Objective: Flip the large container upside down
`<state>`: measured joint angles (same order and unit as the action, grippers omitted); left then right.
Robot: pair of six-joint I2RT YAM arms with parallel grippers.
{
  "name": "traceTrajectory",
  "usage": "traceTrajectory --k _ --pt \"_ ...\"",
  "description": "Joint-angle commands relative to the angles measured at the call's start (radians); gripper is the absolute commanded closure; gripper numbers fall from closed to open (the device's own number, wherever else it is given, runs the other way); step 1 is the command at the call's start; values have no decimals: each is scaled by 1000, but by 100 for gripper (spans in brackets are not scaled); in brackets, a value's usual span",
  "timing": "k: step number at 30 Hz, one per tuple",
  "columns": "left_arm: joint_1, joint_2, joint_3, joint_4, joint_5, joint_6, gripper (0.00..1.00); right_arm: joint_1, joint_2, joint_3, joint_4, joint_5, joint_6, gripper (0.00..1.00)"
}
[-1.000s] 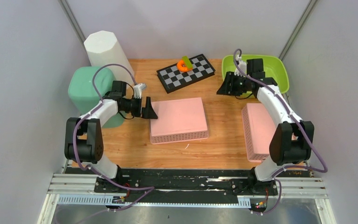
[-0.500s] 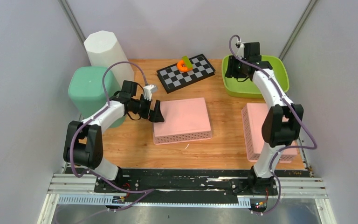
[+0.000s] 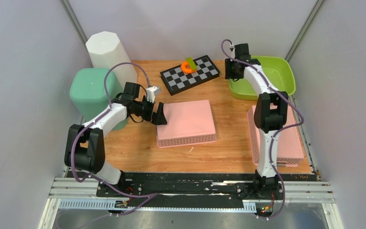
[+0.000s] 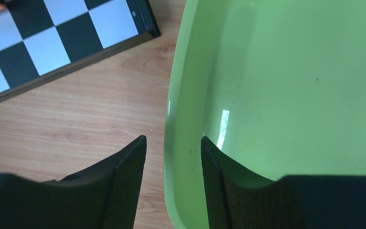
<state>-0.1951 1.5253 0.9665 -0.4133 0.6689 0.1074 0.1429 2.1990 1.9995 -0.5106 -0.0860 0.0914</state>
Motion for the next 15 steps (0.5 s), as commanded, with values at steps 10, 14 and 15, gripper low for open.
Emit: traceTrajectory --k 10,14,15 --pt "-3 -21 -5 5 -3 16 0 51 104 30 -49 147 -52 58" --pt "-5 -19 -5 8 -11 9 0 56 110 23 -49 157 -65 68" --pt "-7 -19 -5 9 -15 7 0 56 110 21 -49 158 -66 69"
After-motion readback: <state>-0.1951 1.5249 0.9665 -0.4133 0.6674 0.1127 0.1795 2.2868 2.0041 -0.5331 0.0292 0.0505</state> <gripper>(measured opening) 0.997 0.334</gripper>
